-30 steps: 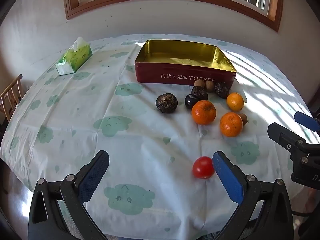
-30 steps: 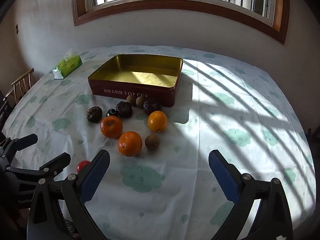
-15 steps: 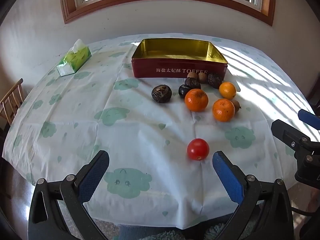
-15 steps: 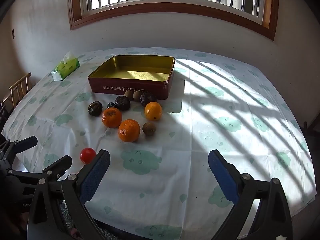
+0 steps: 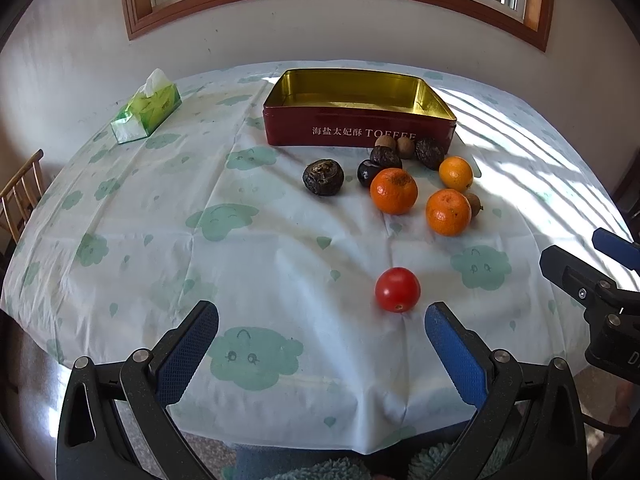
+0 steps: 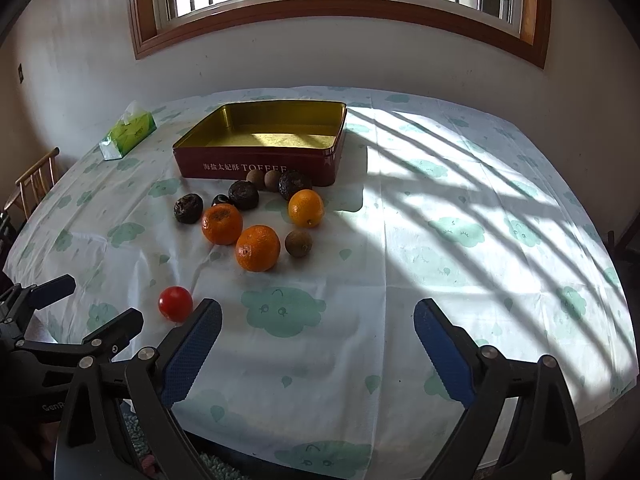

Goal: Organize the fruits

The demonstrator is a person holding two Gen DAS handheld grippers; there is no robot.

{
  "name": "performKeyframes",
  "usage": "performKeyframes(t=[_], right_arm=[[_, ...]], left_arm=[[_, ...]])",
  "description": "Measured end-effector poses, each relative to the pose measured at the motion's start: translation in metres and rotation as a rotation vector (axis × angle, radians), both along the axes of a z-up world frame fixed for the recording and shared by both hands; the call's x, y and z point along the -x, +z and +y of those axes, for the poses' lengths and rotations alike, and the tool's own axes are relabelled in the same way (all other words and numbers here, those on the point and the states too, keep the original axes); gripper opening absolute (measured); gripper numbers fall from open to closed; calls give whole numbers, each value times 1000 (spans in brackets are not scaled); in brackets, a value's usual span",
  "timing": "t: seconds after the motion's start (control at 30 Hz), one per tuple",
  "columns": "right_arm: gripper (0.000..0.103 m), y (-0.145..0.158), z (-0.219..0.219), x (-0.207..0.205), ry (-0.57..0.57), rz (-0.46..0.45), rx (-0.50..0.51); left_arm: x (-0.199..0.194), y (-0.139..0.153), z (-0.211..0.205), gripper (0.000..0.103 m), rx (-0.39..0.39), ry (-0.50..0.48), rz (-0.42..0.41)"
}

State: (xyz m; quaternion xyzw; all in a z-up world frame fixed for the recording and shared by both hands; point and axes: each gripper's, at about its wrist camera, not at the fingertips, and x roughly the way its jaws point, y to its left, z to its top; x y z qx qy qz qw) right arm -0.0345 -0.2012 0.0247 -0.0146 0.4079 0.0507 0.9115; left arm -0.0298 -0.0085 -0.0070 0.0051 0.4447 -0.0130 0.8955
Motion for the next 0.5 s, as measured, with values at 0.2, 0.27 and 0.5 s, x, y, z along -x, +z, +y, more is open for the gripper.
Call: performKeyframes(t=[0.2,0.27,0.5], right_arm=[[95,-1,-1,0,-1,0,0],[95,-1,-1,0,-3,0,0],[95,-3,0,0,-5,2,-2]], left_arm=[[-1,-1,1,102,6,-2,7],[-1,-1,0,102,5,-4,7],[0,-2,-1,102,5,-9,7]])
